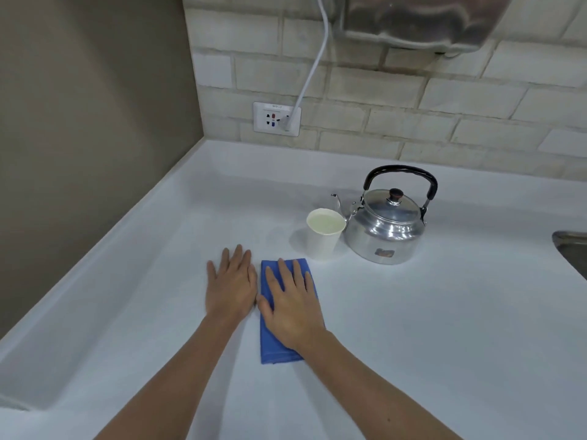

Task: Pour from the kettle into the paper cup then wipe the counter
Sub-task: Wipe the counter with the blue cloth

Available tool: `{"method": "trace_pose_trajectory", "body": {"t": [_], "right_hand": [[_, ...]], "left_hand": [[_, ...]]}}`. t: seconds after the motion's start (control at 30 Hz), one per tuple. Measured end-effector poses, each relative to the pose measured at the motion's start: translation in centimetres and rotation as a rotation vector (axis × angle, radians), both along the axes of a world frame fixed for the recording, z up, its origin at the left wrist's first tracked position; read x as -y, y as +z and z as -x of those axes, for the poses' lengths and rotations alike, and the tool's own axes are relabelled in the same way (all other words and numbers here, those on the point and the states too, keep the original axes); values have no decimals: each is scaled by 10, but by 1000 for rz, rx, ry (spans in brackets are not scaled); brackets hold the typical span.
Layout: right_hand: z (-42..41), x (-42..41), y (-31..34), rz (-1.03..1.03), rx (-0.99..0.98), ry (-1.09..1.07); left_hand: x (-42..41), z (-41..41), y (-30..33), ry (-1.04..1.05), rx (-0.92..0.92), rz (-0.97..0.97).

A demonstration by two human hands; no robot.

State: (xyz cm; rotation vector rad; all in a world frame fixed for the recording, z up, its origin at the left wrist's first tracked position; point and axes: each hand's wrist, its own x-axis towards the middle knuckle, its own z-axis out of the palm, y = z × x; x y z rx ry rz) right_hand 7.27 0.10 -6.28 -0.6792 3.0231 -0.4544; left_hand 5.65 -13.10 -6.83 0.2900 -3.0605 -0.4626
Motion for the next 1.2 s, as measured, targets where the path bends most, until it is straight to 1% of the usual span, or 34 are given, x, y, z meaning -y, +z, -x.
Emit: {"method": "trace_pose_trajectory", "body": {"t": [0.13,0.23,0.37,0.5,0.6,0.7,0.77,0.9,1.03,1.1,1.2], "right_hand": [[-5,-8,-4,-31,-28,0],[-9,-28,-7,-33,-48,-22],[-4,-58,-5,-63,-17,-150],[-8,-50,-4,-63,-20,-182],[-17,-47,-6,-56,-23,-104],[-24,-64,-8,-42,-19,-45],[-24,-81,-9,-31,-18,-70],[-8,-114,-5,-55,-7,-204],[17,-119,-1,-71,27,-284],[25,-117,1,-65,36,-294],[24,-117,3,-65,32,-270]], "left_hand": [[2,0,-2,-27,-35,-18],[0,-2,-3,-128,-98,-49],[0,-2,-7,-181,-142,-36],[0,-3,-9,-186,-155,-27],[2,-1,-10,-185,-158,-53],[2,-2,-10,-179,-178,-76],[1,-2,-9,-162,-200,-97],[-4,-1,-6,-135,-226,-140],[-12,3,0,-79,-228,-180],[-13,3,0,-84,-207,-175],[-11,-1,-5,-118,-182,-106]]}}
